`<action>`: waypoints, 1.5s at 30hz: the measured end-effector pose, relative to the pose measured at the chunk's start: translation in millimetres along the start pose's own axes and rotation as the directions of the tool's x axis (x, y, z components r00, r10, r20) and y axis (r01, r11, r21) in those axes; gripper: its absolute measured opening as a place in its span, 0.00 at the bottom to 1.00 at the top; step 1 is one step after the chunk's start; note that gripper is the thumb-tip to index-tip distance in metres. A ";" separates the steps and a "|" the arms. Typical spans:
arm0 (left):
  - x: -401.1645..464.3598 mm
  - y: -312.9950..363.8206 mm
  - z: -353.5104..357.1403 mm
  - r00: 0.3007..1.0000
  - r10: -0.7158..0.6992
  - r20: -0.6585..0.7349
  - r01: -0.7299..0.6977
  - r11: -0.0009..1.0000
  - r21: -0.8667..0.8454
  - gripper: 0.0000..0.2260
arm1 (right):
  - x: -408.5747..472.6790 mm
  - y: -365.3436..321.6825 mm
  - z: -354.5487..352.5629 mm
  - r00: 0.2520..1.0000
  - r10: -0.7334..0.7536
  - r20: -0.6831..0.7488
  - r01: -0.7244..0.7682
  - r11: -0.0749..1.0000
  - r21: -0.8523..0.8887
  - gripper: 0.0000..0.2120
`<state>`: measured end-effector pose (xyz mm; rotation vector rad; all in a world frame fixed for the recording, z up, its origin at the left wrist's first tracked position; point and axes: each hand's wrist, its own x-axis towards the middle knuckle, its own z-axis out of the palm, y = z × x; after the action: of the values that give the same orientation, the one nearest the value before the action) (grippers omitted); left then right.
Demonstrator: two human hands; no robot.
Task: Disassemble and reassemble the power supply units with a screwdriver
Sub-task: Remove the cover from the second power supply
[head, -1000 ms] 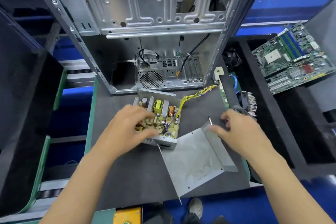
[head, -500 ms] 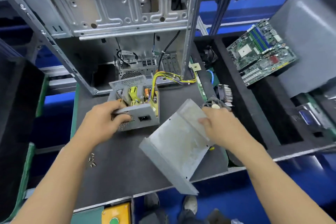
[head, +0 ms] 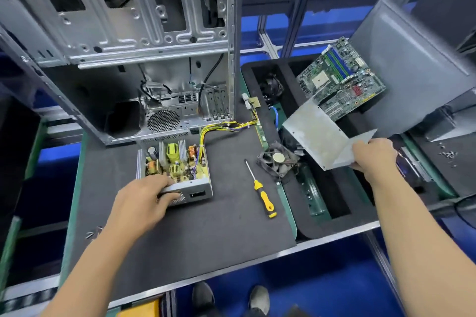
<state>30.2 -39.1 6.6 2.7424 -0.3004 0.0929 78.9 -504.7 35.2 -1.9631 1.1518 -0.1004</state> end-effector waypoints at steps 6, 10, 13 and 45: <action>-8.7 8.2 12.4 0.998 -0.037 0.056 0.038 0.999 -0.022 0.08 | 21.3 -21.1 30.1 0.999 0.034 0.020 -0.035 0.998 0.048 0.09; -11.3 12.5 10.3 0.995 -0.072 0.074 0.074 0.997 -0.022 0.08 | 26.3 -12.7 39.6 0.997 0.013 0.076 -0.005 0.995 -0.104 0.28; -12.0 11.2 7.8 0.985 -0.117 0.124 0.125 0.990 -0.061 0.08 | 20.1 -3.9 42.3 0.996 -0.024 -0.087 0.017 0.997 -0.078 0.39; 24.2 -37.0 15.8 0.865 -0.474 0.165 0.488 0.722 -0.490 0.09 | -166.3 -38.3 223.3 0.793 -0.305 0.527 0.070 0.905 0.419 0.18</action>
<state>62.4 -16.3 -19.0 2.1881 0.3525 -0.1504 109.3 -232.9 -29.2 -1.5830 0.4754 0.1596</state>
